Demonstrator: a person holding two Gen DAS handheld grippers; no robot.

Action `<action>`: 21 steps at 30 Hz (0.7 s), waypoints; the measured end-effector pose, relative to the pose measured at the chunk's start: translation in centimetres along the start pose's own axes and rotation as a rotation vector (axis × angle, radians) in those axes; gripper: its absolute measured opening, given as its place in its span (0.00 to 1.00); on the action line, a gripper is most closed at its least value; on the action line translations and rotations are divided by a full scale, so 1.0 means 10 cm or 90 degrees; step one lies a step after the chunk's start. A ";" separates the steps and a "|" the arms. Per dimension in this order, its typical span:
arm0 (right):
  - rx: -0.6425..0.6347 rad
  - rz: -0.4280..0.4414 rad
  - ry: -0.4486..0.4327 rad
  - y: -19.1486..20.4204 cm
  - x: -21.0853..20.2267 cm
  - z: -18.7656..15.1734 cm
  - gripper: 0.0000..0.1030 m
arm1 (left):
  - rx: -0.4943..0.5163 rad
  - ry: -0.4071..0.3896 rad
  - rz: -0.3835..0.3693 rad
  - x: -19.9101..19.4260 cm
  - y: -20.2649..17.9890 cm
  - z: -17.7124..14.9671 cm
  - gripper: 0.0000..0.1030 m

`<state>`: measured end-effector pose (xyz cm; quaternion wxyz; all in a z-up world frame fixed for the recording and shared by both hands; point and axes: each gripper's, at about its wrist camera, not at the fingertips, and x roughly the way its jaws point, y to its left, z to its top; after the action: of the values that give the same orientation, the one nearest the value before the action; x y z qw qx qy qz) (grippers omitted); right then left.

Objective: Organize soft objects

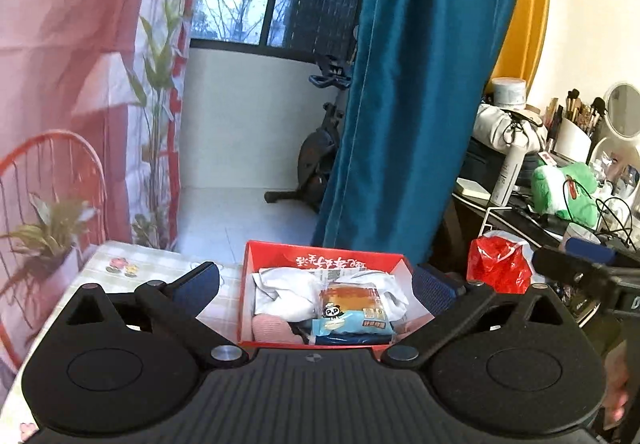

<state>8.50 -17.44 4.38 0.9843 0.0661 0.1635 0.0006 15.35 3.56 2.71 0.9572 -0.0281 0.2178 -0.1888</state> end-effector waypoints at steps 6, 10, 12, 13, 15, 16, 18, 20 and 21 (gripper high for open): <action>-0.015 -0.010 -0.014 0.12 -0.34 0.14 1.00 | 0.071 -0.052 0.047 -0.31 -0.19 0.08 1.00; -0.009 -0.004 -0.015 0.18 -0.49 0.20 1.00 | 0.116 -0.093 0.066 -0.51 -0.37 0.12 1.00; -0.005 -0.009 -0.020 0.19 -0.55 0.22 1.00 | 0.138 -0.106 0.083 -0.60 -0.46 0.14 1.00; -0.003 -0.012 -0.023 0.20 -0.58 0.23 1.00 | 0.141 -0.107 0.085 -0.63 -0.49 0.15 1.00; -0.002 -0.017 -0.027 0.21 -0.63 0.24 1.00 | 0.132 -0.103 0.080 -0.64 -0.51 0.17 1.00; -0.003 -0.019 -0.029 0.22 -0.65 0.24 1.00 | 0.129 -0.097 0.082 -0.63 -0.52 0.18 1.00; -0.002 -0.021 -0.033 0.22 -0.69 0.24 1.00 | 0.129 -0.094 0.099 -0.62 -0.52 0.18 1.00; 0.000 -0.020 -0.035 0.21 -0.73 0.24 1.00 | 0.131 -0.093 0.116 -0.65 -0.53 0.16 1.00; 0.001 -0.021 -0.036 0.21 -0.74 0.23 1.00 | 0.131 -0.091 0.120 -0.65 -0.52 0.16 1.00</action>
<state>2.24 -15.86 9.22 0.9884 0.0642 0.1364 -0.0179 8.83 1.14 7.44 0.9815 0.0774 0.1301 -0.1168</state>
